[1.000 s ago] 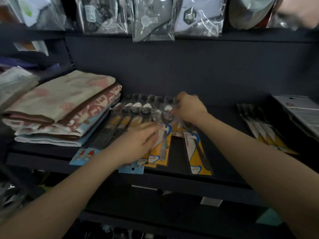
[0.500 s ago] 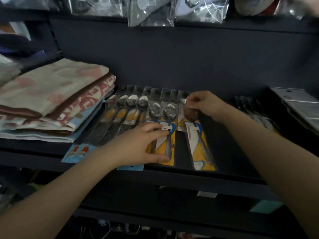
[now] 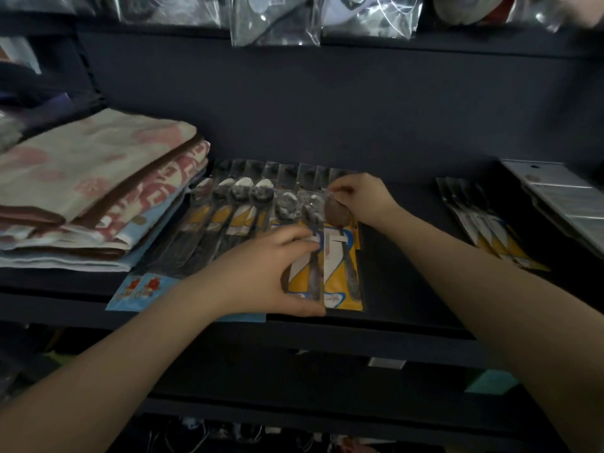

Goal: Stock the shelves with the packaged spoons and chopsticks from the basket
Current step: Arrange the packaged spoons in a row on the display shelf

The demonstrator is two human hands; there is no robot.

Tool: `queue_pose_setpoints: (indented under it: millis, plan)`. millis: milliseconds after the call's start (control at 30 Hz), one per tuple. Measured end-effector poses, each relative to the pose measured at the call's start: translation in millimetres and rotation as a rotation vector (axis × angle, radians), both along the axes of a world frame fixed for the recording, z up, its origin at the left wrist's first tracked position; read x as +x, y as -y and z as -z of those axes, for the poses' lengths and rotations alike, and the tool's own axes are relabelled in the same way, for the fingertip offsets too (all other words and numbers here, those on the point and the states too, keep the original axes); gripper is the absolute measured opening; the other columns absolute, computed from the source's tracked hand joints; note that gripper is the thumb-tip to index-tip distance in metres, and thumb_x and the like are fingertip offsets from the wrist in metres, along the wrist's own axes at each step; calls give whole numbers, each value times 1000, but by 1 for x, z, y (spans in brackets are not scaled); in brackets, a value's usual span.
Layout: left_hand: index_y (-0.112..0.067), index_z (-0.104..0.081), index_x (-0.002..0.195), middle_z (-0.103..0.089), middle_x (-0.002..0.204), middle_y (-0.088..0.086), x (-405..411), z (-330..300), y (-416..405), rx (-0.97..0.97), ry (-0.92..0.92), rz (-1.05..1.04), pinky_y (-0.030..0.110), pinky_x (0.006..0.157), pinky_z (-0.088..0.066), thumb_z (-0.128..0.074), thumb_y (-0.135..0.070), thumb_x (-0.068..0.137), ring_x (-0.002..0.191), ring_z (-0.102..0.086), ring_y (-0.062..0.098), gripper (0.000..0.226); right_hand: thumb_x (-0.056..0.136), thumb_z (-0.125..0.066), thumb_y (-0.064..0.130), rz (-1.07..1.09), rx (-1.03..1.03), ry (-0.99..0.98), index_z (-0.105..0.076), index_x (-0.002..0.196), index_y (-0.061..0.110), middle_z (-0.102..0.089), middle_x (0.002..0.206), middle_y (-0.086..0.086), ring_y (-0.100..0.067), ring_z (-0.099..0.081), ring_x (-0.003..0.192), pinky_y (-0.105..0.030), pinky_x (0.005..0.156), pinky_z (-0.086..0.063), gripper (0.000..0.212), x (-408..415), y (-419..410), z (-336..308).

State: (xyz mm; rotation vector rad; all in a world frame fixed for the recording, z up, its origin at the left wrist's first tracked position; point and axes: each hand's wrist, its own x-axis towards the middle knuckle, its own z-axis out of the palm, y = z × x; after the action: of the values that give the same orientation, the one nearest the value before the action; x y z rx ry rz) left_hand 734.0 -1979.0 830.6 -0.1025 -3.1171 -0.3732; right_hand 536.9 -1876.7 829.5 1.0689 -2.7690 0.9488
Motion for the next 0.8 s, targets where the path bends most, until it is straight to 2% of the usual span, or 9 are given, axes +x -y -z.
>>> queue_pose_setpoints:
  millis: [67,200,300,400,500,567,667,733,800]
  plan:
    - [-33,-21,145,-10,154,-17,-4,1,-6,-46,-10,43,18,109,-22,-60,-70,66,139,-17,4,95,92,-52,28,41,100,-156,-61,121,14,-61,121,-12,-28,-59,107,-34,84,-49,33,6,-7,1]
    - [-30,-25,144,-11,156,-13,-9,5,-12,-102,1,96,15,108,-16,-56,-69,70,141,-15,5,89,89,-53,38,45,279,-95,-50,124,8,-58,120,-16,-33,-56,108,-40,85,-50,46,9,-19,6]
    - [-31,-31,142,-14,155,-13,-6,4,-11,-92,-3,95,10,102,-16,-58,-66,72,139,-18,2,83,88,-56,34,17,260,-58,-50,120,5,-58,118,-17,-31,-56,107,-36,81,-47,43,11,-15,7]
    - [-30,-34,140,-20,152,-14,-6,0,-13,-95,6,96,12,101,-22,-55,-70,69,137,-24,3,83,89,-56,34,-10,244,-34,-49,122,4,-58,121,-17,-30,-56,108,-34,82,-46,45,15,-14,5]
    - [-32,-36,138,-25,149,-14,-9,-3,-17,-93,-30,90,21,108,-28,-30,-82,59,135,-25,4,93,91,-54,36,23,143,9,-42,136,6,-54,132,-18,-31,-52,120,-34,93,-43,55,10,-35,-5]
    - [-34,-33,139,-22,149,-16,-12,-6,-22,-69,-80,59,26,111,-28,-20,-81,60,136,-21,3,92,92,-53,32,104,128,-76,-44,134,4,-53,134,-21,-34,-49,124,-34,99,-38,52,-3,-63,-13]
    - [-36,-29,141,-27,147,-15,-24,-15,-39,-33,-166,53,27,107,-33,-29,-73,75,133,-29,5,76,92,-51,34,306,278,-142,-44,130,1,-49,134,-26,-41,-45,124,-41,104,-37,52,-35,-108,-14]
    - [-36,-25,142,-34,145,-14,-35,-20,-52,-1,-200,45,27,101,-40,-42,-57,86,128,-39,7,62,90,-51,42,439,404,-55,-38,134,1,-42,139,-26,-43,-41,128,-45,106,-36,61,-51,-131,-8]
    - [-37,-26,141,-42,139,-13,-45,-22,-65,39,-220,41,30,97,-44,-46,-48,88,122,-45,6,58,89,-49,48,480,457,76,-36,136,2,-38,144,-25,-44,-38,130,-48,108,-34,68,-56,-144,0]
